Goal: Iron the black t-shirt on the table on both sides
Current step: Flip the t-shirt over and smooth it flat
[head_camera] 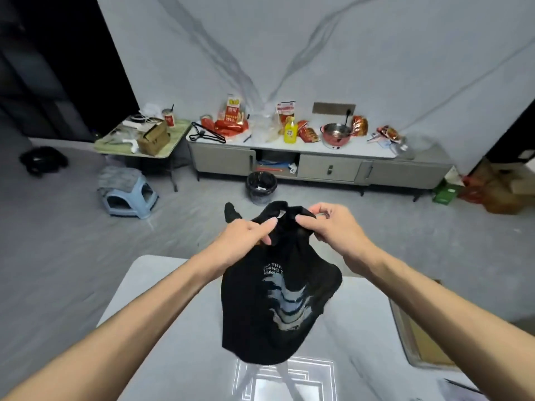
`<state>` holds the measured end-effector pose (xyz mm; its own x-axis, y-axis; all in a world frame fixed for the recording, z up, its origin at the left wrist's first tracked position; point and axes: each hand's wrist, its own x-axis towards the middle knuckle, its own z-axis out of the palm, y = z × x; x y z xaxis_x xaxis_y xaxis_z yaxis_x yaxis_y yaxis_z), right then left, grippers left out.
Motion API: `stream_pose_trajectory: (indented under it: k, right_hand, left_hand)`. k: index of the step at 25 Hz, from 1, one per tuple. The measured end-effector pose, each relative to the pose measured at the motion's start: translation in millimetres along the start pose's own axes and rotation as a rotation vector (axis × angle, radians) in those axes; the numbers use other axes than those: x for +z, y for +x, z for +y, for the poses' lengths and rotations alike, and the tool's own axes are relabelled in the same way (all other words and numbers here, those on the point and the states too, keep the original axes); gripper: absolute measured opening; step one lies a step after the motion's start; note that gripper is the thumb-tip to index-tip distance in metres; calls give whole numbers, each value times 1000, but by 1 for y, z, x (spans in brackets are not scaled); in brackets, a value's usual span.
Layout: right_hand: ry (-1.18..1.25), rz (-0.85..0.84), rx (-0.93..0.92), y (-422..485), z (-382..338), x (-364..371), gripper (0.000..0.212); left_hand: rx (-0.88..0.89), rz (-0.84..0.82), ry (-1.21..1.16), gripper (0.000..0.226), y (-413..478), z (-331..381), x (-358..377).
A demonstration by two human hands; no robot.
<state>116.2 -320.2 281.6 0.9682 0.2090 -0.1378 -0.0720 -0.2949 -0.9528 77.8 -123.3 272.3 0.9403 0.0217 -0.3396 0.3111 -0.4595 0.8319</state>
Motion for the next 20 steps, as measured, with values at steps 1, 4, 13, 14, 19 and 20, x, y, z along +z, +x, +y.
stream_pose_trajectory:
  k: [1,4,13,14,19,20]
  right_hand:
    - [21,-34,-32,-16,-17,-5,12]
    - [42,-117,-158,-59,-50,-16,9]
    - [-92,-75,-303,-81,-93,-106,31]
    - [-144,-139,-303,-74,-95,-112,42]
    - [-216,-700,-170,-70,-96,-84,38]
    - [-166,-737,-166,-71,-95,-81,29]
  left_hand:
    - [19,-55,-72,56,-12,28,5]
    - [68,-124,-443,42,-39,85,17]
    - [402,-458,95,12,-77,146,-31]
    - [440,-529,190,12,-86,158,-39]
    - [523,-635,469,14,-119,202,-63]
    - [545,-608,512,16,-122,203,-66]
